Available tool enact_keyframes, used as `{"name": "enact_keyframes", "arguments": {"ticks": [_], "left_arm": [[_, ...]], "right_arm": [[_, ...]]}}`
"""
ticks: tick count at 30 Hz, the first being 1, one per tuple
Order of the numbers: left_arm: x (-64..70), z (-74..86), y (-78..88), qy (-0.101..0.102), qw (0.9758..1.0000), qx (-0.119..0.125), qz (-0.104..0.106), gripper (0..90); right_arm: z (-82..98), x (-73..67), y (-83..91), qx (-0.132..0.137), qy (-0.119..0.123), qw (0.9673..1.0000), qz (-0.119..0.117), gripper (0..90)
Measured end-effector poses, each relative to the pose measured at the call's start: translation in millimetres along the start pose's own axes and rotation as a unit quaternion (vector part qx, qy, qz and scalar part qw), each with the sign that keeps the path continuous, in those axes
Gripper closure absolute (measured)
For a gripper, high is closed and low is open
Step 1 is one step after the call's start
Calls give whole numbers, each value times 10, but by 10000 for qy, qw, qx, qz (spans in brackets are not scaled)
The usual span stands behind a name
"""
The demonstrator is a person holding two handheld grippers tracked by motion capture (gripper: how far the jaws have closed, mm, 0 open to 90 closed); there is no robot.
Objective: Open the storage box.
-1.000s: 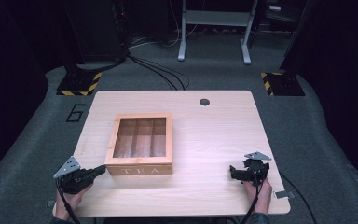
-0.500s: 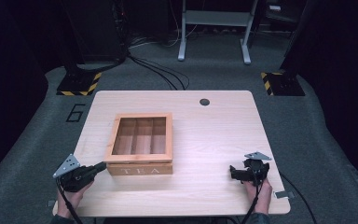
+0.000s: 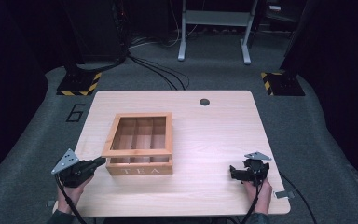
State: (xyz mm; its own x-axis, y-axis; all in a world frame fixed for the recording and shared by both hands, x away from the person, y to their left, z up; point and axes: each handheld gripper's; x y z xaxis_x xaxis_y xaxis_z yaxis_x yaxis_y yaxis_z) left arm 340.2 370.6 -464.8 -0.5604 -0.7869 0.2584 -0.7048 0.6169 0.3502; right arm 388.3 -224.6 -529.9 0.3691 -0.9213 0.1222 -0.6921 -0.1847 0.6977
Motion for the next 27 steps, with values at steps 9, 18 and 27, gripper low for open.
{"name": "enact_keyframes", "arguments": {"ticks": [9,18,27], "left_arm": [[-2,-126,3,-109,9999,86,-22,897],[-23,-245,-65,-123,9997,195,6,897],[-28,-319,-177,-168,9996,208,55,896]], "right_arm": [[-2,-4,-2,11,-27,10000,-3,0],[0,1,0,1,1,10000,-2,0],[0,1,0,0,4,10000,-6,0]]}}
Point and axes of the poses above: each handheld gripper's, and its own axes: y roughly backward along the jaws, z roughly out of its underside, x roughly to its right, and after that the axes turned 10 degrees about y, right-handed
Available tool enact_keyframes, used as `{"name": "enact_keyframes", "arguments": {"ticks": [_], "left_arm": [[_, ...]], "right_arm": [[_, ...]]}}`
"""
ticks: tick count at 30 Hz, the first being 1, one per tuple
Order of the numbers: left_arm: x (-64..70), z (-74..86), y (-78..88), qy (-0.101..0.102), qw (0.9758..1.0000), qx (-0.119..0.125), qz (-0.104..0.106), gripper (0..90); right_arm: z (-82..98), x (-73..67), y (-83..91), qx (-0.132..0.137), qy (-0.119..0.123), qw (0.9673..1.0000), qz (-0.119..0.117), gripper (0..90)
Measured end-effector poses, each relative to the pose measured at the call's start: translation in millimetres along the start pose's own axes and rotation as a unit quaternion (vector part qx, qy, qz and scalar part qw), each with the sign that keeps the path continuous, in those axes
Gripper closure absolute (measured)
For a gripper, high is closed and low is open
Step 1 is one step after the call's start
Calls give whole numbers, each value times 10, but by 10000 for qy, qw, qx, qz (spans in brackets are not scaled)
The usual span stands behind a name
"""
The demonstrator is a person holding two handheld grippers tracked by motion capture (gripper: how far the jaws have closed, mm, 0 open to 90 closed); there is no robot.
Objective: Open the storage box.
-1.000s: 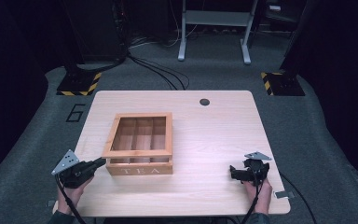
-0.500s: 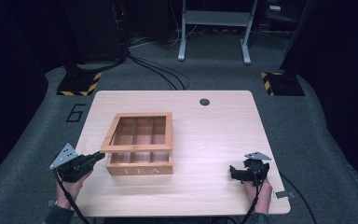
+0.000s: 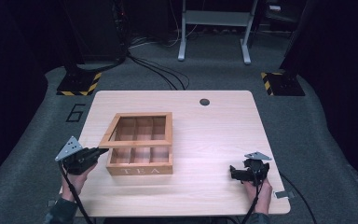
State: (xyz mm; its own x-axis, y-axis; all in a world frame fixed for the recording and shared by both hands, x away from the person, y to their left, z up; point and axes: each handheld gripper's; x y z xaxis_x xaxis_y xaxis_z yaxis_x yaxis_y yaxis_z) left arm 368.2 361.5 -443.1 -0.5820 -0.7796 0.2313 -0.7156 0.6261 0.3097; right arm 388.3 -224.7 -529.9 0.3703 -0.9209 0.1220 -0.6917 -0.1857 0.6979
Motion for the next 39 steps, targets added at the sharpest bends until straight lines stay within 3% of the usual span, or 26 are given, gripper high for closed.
{"name": "enact_keyframes", "arguments": {"ticks": [13,22,39], "left_arm": [[-26,-234,-58,-237,9997,4,5,896],[-12,-268,-99,-249,9997,-41,9,896],[-93,-594,-210,-339,9994,103,-44,896]], "right_arm": [[0,-1,0,1,-4,10000,4,0],[1,-8,4,-12,-28,10000,23,0],[1,-8,5,-14,-28,10000,23,0]]}}
Point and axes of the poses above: each handheld gripper's, and its own axes: y roughly backward along the jaws, z roughly out of its underside, x roughly to its right, and after that the axes turned 10 degrees about y, right-handed
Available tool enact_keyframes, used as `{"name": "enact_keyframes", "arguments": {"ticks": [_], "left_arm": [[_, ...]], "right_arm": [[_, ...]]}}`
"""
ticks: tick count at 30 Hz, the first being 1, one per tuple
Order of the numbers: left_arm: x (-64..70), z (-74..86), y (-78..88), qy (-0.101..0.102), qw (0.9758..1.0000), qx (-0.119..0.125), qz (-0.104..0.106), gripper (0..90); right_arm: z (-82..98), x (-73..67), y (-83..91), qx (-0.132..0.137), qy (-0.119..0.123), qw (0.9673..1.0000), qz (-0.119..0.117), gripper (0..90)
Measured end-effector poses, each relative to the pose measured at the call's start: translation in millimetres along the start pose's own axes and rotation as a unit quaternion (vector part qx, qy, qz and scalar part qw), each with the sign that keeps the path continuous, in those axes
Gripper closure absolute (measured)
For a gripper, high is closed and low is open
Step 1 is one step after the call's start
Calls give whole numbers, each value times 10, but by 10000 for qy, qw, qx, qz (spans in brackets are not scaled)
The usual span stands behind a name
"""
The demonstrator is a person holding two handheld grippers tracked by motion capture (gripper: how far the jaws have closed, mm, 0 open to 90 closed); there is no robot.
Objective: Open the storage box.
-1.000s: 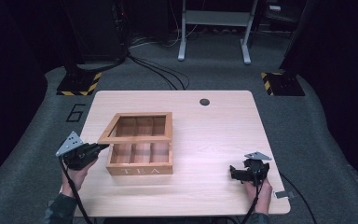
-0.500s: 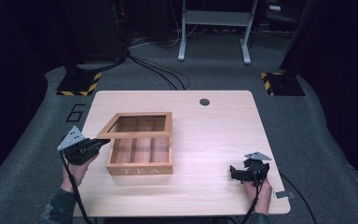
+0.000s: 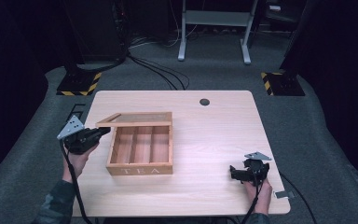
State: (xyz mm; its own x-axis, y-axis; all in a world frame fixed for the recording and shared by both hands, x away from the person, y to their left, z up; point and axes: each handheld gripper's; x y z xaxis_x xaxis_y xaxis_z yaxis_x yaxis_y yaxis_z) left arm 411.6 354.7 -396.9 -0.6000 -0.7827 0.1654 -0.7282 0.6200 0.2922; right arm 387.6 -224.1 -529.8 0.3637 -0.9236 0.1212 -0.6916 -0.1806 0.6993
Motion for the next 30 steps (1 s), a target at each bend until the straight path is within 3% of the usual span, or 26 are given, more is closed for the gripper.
{"name": "enact_keyframes", "arguments": {"ticks": [7,13,30], "left_arm": [[-42,-126,-47,-36,10000,-13,21,896],[5,-156,-173,-151,9998,-80,74,895],[-111,-308,-268,-26,10000,46,16,894]], "right_arm": [[0,0,0,1,0,10000,0,0],[0,0,0,1,2,10000,0,0],[0,4,-4,22,24,10000,4,0]]}}
Point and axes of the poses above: each handheld gripper's, and its own axes: y roughly backward along the jaws, z roughly out of its underside, x roughly to its right, and after that the axes turned 10 degrees about y, right-handed
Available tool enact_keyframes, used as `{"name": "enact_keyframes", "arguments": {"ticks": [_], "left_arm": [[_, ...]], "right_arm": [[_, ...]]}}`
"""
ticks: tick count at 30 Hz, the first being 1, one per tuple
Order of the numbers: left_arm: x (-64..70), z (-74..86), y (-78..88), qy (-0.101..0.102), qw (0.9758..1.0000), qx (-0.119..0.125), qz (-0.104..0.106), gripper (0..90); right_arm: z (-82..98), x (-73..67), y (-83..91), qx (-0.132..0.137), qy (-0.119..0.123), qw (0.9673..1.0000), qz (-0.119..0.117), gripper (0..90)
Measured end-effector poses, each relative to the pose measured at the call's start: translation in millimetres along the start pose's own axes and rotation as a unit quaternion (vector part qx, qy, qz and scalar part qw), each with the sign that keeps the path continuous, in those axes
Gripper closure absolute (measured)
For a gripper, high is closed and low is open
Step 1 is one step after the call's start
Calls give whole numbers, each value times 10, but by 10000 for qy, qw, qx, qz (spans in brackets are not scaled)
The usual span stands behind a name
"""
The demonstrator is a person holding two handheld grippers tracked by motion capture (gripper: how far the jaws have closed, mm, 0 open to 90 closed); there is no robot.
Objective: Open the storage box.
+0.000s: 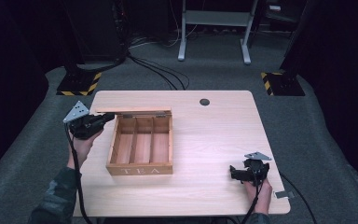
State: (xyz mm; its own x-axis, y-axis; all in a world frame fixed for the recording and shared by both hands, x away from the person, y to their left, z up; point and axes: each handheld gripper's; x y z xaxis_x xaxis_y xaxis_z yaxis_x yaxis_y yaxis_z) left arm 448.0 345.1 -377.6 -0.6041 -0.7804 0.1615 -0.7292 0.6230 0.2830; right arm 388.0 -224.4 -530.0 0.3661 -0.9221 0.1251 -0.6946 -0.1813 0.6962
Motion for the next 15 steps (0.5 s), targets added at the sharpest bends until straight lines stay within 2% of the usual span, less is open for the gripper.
{"name": "enact_keyframes", "arguments": {"ticks": [15], "left_arm": [[-35,-61,-38,11,10000,-89,-33,892]], "right_arm": [[0,0,0,-2,-2,10000,0,0]]}}
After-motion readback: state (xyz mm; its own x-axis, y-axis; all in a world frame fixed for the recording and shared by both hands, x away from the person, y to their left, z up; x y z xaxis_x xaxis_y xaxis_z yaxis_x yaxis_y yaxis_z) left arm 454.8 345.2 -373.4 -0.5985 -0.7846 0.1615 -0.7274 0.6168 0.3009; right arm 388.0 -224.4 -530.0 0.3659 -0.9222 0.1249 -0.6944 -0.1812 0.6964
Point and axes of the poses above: each handheld gripper's, and its own axes: y roughly backward along the jaws, z roughly out of its underside, x roughly to its right, and after that the axes turned 10 degrees about y, right-handed
